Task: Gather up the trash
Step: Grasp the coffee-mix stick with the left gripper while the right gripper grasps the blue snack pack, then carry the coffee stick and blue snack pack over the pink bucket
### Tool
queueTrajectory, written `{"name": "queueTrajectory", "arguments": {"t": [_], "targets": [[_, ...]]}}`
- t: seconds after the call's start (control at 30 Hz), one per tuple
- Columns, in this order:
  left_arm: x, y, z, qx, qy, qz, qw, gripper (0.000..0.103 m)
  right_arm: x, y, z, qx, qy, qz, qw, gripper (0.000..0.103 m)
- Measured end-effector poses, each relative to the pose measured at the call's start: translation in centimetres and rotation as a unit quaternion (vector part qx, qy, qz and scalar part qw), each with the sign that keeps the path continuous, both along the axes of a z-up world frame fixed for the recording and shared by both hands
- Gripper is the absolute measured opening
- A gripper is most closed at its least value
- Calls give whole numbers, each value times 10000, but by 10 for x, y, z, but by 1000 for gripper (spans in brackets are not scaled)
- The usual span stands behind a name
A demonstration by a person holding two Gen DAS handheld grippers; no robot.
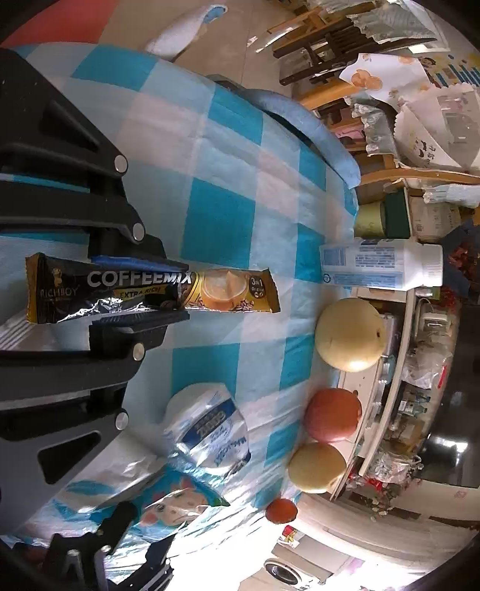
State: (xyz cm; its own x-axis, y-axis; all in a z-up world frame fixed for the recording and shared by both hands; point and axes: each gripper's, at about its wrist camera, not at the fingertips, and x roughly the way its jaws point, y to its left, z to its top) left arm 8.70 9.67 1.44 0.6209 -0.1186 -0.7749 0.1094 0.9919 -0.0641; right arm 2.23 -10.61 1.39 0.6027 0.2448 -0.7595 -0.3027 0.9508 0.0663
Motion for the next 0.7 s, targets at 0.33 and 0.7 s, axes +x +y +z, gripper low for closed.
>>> {"name": "queueTrajectory", "arguments": {"t": [0.33, 0.7], "targets": [[-37, 2, 25, 199, -419, -101, 9989, 21, -15, 8, 7, -175, -246, -107, 9995, 52], [-81, 18, 49, 341, -846, 1, 9958, 21, -39, 13, 28, 6, -589, -307, 9978, 51]]}}
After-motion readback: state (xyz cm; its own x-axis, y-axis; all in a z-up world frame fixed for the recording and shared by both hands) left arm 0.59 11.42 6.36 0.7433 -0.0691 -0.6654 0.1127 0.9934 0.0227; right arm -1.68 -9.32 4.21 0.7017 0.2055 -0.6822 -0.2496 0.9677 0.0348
